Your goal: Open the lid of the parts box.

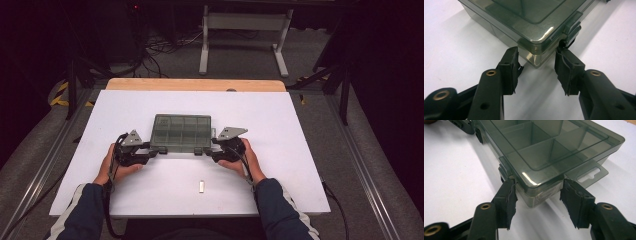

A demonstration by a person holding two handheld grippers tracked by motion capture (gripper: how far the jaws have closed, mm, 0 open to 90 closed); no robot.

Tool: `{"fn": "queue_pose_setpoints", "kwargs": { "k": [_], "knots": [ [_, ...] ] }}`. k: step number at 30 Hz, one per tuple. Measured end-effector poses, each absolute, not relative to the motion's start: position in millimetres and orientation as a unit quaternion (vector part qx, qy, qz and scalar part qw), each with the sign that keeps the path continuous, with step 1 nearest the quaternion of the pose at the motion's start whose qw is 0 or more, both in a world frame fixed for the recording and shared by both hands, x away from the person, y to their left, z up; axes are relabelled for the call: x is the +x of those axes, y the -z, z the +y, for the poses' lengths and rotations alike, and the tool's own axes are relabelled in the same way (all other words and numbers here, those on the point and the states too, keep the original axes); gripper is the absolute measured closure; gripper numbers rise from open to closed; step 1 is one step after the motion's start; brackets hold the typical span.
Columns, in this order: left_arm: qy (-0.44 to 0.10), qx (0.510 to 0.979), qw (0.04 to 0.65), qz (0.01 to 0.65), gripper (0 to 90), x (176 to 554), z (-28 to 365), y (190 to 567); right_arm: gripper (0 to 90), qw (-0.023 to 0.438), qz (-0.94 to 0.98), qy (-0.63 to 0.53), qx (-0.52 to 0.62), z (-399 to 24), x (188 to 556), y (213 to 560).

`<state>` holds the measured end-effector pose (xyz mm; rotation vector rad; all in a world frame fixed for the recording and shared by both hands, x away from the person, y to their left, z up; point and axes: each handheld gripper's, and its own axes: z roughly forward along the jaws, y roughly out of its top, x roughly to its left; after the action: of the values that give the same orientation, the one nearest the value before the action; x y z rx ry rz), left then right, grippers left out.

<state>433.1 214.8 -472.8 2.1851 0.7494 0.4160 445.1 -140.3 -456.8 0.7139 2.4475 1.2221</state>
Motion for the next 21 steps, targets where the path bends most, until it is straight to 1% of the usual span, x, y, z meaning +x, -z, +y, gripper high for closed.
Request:
{"fn": "queue_pose_setpoints", "kwargs": {
  "k": [7,10,12,19,21],
  "knots": [
    [-0.162,0.861,0.38,0.297,56.0,433.9,213.2,473.0,46.0,0.157,0.856,-0.422,0.252,-139.2,444.8,456.1],
    [-0.161,0.861,0.379,0.298,57.0,434.4,212.9,473.0,47.5,0.161,0.858,-0.419,0.249,-138.5,444.1,455.0],
    [-0.157,0.861,0.379,0.3,57.1,434.2,212.2,473.3,50.4,0.16,0.855,-0.428,0.248,-139.1,443.4,453.1],
    [-0.166,0.861,0.378,0.298,56.9,434.1,212.6,472.9,51.4,0.157,0.856,-0.426,0.249,-140.0,443.7,453.0],
    [-0.161,0.861,0.38,0.299,56.1,433.0,212.2,473.2,52.3,0.156,0.855,-0.427,0.25,-140.9,443.5,453.2]
  ]
}}
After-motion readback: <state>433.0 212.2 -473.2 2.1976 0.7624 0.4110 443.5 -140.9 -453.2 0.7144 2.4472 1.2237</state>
